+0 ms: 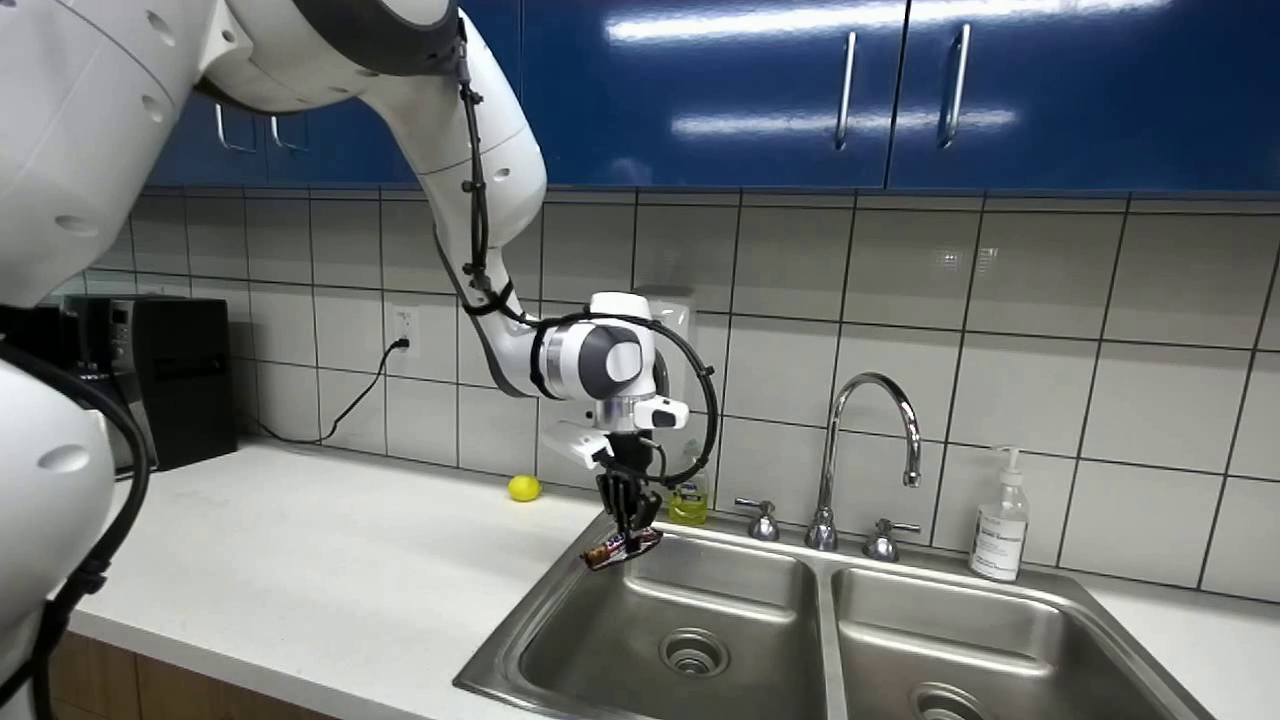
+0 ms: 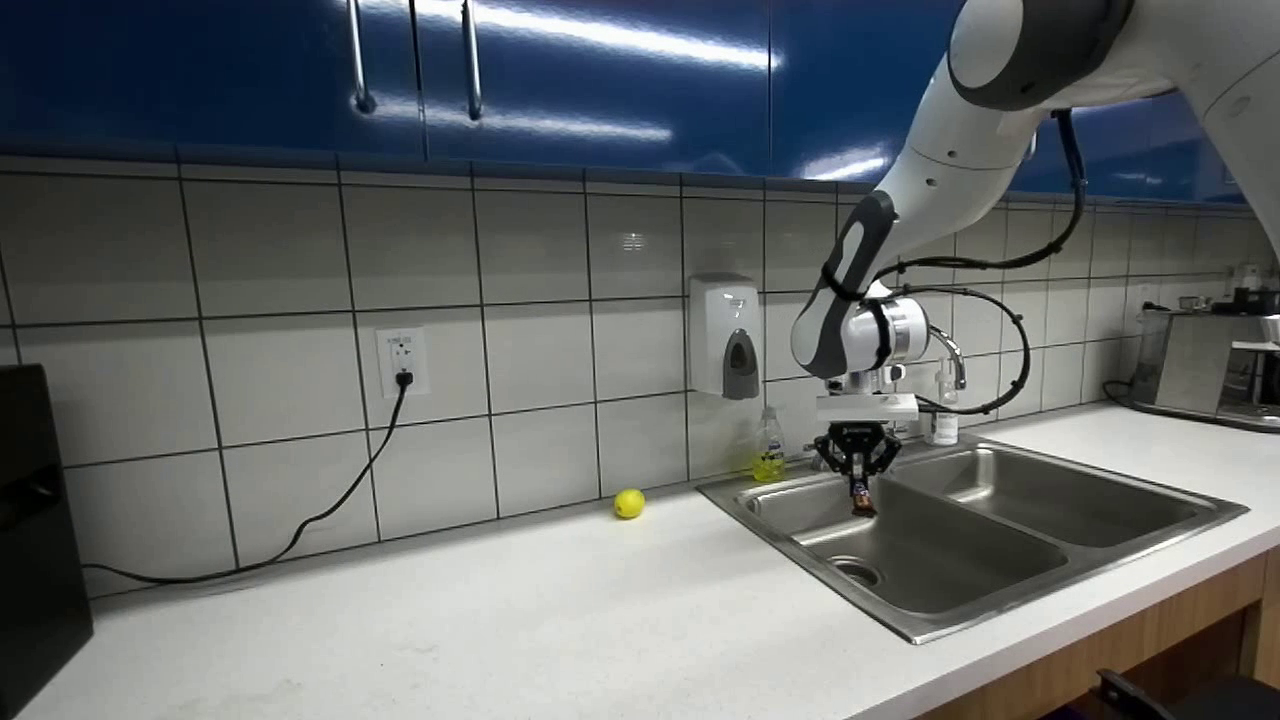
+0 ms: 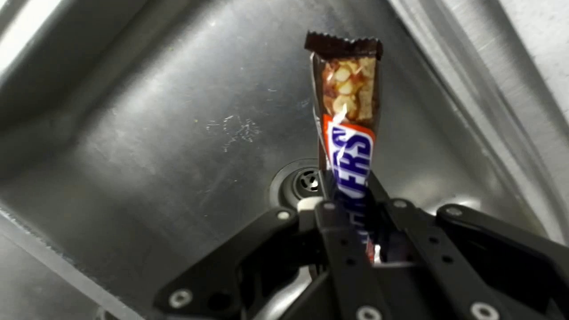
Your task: Place the snickers bar inside the sink
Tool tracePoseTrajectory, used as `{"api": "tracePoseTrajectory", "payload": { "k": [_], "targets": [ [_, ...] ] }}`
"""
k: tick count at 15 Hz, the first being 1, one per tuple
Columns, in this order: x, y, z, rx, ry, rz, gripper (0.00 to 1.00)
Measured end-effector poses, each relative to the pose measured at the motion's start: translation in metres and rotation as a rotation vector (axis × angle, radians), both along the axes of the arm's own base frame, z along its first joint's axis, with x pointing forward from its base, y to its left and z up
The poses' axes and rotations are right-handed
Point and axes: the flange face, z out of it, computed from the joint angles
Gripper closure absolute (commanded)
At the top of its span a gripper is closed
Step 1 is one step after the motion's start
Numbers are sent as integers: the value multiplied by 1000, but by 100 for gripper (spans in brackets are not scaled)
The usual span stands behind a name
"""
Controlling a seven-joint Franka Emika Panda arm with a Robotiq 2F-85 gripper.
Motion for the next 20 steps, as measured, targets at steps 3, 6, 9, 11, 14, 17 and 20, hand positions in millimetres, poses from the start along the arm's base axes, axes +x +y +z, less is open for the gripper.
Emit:
{"api": "tracePoseTrajectory", "payload": {
  "k": [3, 6, 9, 11, 14, 17, 20],
  "targets": [
    [-11, -36, -4, -8, 6, -51, 96],
    [-17, -63, -19, -9, 16, -59, 96],
    [-18, -85, -46, -12, 23, -39, 96],
    [-17, -97, -67, -14, 29, -31, 96],
    [-11, -111, -97, -20, 33, -23, 96],
    [-4, -124, -121, -26, 39, -27, 96],
    [1, -134, -141, -32, 47, -27, 96]
  ]
}}
